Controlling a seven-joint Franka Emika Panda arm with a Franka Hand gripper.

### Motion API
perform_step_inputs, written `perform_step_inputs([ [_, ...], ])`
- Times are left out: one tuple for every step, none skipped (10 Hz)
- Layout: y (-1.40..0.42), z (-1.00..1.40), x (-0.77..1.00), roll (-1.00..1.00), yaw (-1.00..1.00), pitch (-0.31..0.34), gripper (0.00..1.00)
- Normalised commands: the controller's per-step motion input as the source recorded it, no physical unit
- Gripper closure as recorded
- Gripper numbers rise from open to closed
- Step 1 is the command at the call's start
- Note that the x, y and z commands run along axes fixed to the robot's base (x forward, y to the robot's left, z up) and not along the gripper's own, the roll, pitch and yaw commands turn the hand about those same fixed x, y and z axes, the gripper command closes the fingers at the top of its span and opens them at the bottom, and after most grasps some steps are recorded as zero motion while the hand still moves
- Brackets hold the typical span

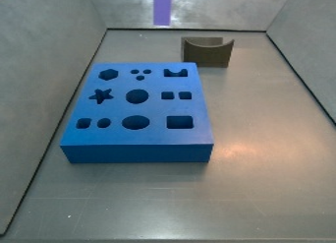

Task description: Insert the double-square object.

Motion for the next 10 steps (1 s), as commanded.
perform_step_inputs([
  [0.00, -0.57, 0.00, 0.00, -1.00, -0.043, 1.00],
  [0.00, -0.59, 0.00, 0.00, -1.00, -0.036, 1.00],
  [0.00, -0.64, 0.00, 0.00, -1.00, -0.020, 1.00],
  [0.00, -0.58, 0.01, 0.00, -1.00, -0.019, 1.00],
  [0.10, -0.36, 0.25, 0.00, -0.91, -0.031, 1.00],
  [0.13, -0.37, 0.30, 0.00, -0.88, 0.000, 1.00],
  [0.12, -0.39, 0.30, 0.00, -0.89, 0.000, 1.00],
  [0.10, -0.37, 0.22, 0.00, -0.95, 0.000, 1.00],
  [0.09, -0.37, 0.18, 0.00, -0.98, -0.001, 1.00],
  [0.09, -0.39, 0.18, 0.00, -0.98, 0.000, 1.00],
])
